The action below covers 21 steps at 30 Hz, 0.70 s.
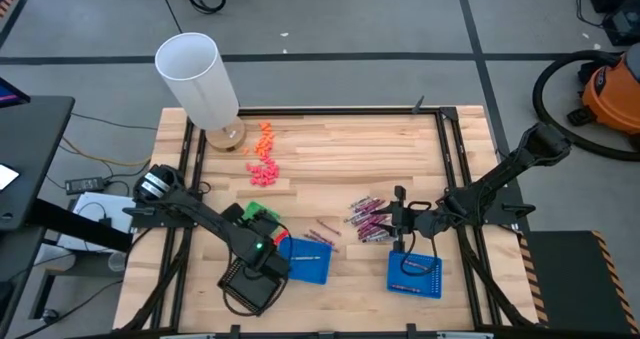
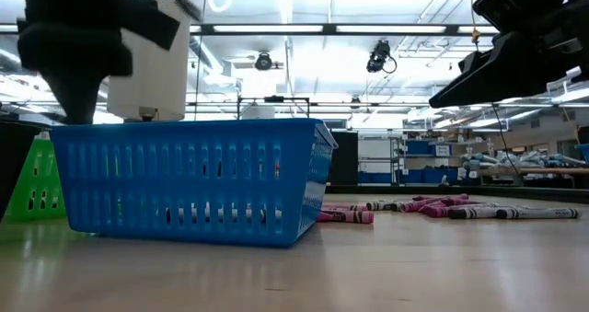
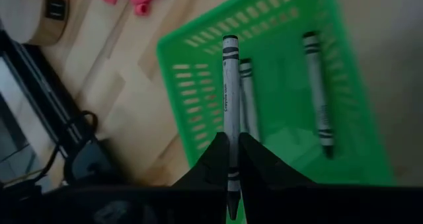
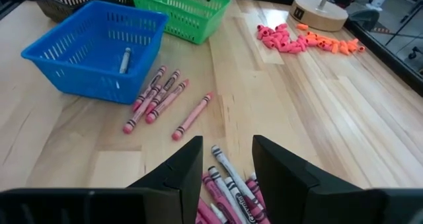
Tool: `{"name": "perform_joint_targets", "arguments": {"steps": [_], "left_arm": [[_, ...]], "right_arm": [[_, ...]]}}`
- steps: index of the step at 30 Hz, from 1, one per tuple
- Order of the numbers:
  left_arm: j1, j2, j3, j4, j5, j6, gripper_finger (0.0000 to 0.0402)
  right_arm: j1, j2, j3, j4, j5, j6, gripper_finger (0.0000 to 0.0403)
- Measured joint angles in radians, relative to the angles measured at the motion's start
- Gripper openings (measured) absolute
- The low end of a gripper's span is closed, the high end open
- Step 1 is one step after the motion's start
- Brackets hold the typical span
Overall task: Sort crayons
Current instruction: Put the black crayon into the green basket
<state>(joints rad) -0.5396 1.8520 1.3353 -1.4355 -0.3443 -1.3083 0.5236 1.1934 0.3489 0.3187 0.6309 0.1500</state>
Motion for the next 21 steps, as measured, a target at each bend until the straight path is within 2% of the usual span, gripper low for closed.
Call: {"name": "perform_joint_targets", "arguments": {"steps": [5,11,14,17,21], "left_arm": [[-0.003,-0.037,-0.065,0.048,-0.004,0.022,0.0016],[-0.003,-0.141,-0.222,0.279,-0.023,0.048,0.0016],[-0.003,-0.190,-0.324,0.420,0.002,0.039,0.0016],[-0.003,-0.223,-0.407,0.537,0.013,-0.001,0.0016],[-0.002,-0.234,-0.442,0.580,0.016,-0.066,0.0030]], "right_arm": [[0.000,0.000,0.000,0.002,0.033,-0.005,0.0142],[-0.001,0.000,0.000,0.003,0.012,0.012,0.0142],[-0.017,0.000,0.010,-0.013,-0.045,0.016,0.0142],[-0.054,0.000,0.051,-0.073,-0.152,0.030,0.0142],[-0.102,0.000,0.134,-0.226,-0.254,0.049,0.0142]]}}
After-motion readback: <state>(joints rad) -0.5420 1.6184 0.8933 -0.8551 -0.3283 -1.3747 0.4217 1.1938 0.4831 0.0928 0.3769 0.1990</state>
